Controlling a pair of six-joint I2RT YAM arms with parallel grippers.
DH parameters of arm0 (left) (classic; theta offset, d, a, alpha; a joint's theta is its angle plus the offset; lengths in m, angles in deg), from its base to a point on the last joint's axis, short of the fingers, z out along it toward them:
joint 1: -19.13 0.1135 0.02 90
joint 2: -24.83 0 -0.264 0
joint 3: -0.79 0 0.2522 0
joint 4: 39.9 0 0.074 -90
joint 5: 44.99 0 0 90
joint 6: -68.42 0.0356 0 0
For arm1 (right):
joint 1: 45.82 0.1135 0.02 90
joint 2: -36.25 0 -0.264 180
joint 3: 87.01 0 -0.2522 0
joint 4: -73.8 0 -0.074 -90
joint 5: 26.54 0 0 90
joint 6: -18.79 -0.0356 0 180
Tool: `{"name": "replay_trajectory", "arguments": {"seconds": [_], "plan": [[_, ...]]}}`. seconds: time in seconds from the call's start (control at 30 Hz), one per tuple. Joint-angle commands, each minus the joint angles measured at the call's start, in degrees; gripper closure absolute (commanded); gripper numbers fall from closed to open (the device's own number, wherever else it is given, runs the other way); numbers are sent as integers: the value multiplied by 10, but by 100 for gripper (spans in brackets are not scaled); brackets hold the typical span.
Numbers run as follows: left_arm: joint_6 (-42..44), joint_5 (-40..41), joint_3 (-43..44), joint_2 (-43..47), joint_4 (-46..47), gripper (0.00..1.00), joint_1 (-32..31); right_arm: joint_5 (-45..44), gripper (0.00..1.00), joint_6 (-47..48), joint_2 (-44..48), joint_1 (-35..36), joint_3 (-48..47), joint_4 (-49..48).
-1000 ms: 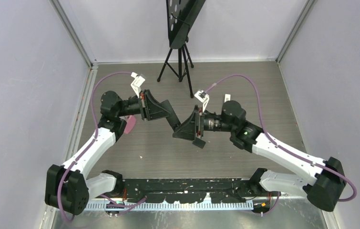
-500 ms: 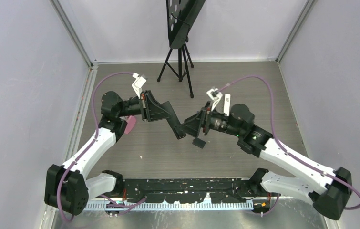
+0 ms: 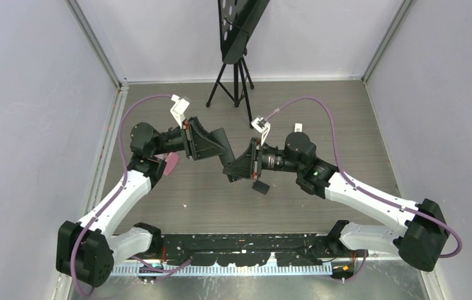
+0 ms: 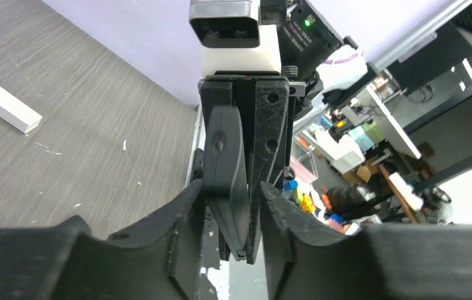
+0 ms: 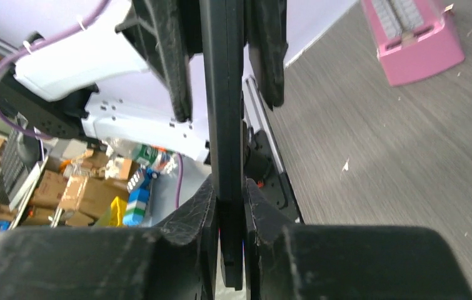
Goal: Load the batteries into the remote control
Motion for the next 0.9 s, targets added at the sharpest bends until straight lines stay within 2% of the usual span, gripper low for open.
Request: {"name": "replay_trajectory", "arguments": {"seconds": [0.0, 0.13, 0.4, 0.53, 0.57, 0.6, 0.67, 0.73, 0.87], "plan": [[-60, 82, 4, 17, 60, 52, -4, -56, 91, -50, 7, 0, 13, -127], [-116, 106, -14, 7, 123, 47, -6, -56, 91, -69, -8, 0, 16, -160], [-157, 103, -11, -41, 174, 54, -20, -36, 91, -72, -32, 0, 12, -181], [-168, 101, -10, -60, 203, 91, -22, -34, 90, -80, -44, 0, 5, -175], [-165, 101, -10, -61, 204, 98, -23, -38, 88, -81, -44, 0, 3, -168], [-160, 102, -10, -63, 202, 100, -22, -46, 77, -80, -42, 0, 0, -155], [-135, 106, -12, -60, 177, 100, -22, -79, 54, -65, -32, -1, -3, -103], [-80, 116, -12, -50, 110, 100, -22, -126, 39, -47, -15, -4, -6, -38], [96, 190, -5, -13, -142, 100, -22, -243, 33, -20, 31, -13, -6, 91]]}}
